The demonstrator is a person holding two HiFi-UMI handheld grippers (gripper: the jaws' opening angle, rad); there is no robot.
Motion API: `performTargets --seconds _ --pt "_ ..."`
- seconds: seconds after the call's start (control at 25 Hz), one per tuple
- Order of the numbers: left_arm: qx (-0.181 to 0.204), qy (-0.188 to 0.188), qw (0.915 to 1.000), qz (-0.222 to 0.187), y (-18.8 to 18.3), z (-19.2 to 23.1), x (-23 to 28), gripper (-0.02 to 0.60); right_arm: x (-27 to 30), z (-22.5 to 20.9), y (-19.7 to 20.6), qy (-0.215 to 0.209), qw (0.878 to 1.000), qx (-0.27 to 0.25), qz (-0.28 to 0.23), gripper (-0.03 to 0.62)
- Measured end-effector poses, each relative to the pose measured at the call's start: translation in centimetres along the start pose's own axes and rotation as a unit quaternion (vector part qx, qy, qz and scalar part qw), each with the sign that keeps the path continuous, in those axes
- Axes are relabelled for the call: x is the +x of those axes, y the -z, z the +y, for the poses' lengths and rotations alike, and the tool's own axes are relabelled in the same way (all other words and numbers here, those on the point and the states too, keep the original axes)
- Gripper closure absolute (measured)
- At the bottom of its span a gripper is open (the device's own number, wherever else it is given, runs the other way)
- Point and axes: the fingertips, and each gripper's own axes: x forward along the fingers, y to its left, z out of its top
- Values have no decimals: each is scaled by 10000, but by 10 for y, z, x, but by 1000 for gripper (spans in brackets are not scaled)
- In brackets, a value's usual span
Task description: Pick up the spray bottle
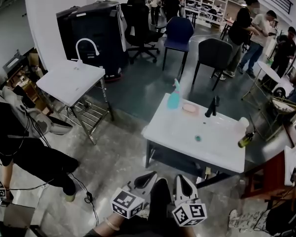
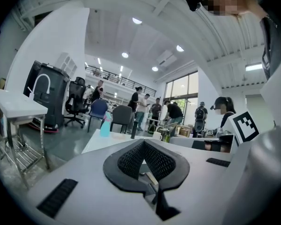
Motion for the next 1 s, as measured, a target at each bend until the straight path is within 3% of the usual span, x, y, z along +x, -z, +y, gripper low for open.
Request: performTargets --seconds 1.0 --pt "-170 -307 9994 -2 -36 100 139 575 159 -73 -35 -358 9990 8 255 583"
